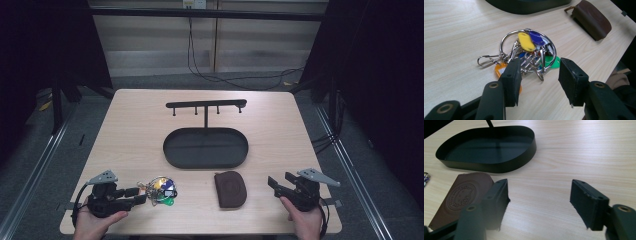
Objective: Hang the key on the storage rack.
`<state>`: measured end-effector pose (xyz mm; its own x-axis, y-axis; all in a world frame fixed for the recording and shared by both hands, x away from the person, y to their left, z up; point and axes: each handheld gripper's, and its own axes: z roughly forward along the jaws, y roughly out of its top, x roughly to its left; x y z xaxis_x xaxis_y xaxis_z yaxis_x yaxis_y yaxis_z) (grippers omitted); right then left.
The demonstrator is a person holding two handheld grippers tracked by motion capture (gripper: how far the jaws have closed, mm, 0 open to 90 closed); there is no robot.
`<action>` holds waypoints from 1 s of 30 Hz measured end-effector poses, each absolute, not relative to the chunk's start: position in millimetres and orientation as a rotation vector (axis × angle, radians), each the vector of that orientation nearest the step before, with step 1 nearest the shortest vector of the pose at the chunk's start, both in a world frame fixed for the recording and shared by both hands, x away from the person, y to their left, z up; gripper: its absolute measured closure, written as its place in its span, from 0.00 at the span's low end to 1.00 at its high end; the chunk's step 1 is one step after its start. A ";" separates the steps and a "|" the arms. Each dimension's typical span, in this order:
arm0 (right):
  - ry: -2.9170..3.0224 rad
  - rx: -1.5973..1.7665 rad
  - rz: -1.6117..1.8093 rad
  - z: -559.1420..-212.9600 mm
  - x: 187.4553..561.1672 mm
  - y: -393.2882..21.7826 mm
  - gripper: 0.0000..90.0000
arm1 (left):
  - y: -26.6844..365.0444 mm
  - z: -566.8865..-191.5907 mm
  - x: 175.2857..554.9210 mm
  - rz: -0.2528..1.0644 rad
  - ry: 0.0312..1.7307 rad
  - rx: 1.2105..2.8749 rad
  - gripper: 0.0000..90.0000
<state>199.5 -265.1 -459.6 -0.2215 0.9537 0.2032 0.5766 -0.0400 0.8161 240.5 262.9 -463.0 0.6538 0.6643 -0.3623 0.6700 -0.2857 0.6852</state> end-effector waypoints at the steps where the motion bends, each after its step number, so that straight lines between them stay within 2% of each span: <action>1: 1.813 1.611 1.172 -459.6 199.5 -265.1 0.33 | 262.6 -463.0 240.9 -0.019 1.032 2.000 0.59; 9: 1.829 1.618 1.204 -461.0 197.2 -265.8 0.30 | 267.6 -460.1 241.9 -0.042 0.995 1.983 0.52; 13: 1.828 1.619 1.213 -460.8 194.4 -266.4 0.30 | 266.1 -457.7 241.1 -0.060 0.967 1.991 0.52; 23: 1.869 1.586 1.211 -459.9 192.0 -262.5 0.30 | 243.4 -446.1 240.1 -0.025 0.871 2.106 0.61; 25: 1.885 1.579 1.199 -461.1 193.1 -261.6 0.30 | 237.5 -444.0 240.4 -0.032 0.850 2.136 0.65; 29: 1.908 1.578 1.202 -462.3 194.6 -260.7 0.30 | 230.4 -439.5 243.8 -0.052 0.829 2.152 0.64; 30: 1.918 1.583 1.204 -463.0 195.1 -261.1 0.29 | 228.0 -437.4 245.0 -0.052 0.823 2.163 0.67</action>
<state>195.1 -261.1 -463.0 -0.2960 0.9282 0.2253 0.6060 0.0002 0.7954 245.0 228.0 -437.4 0.7870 0.5408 -0.2970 0.5740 -0.4650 0.6740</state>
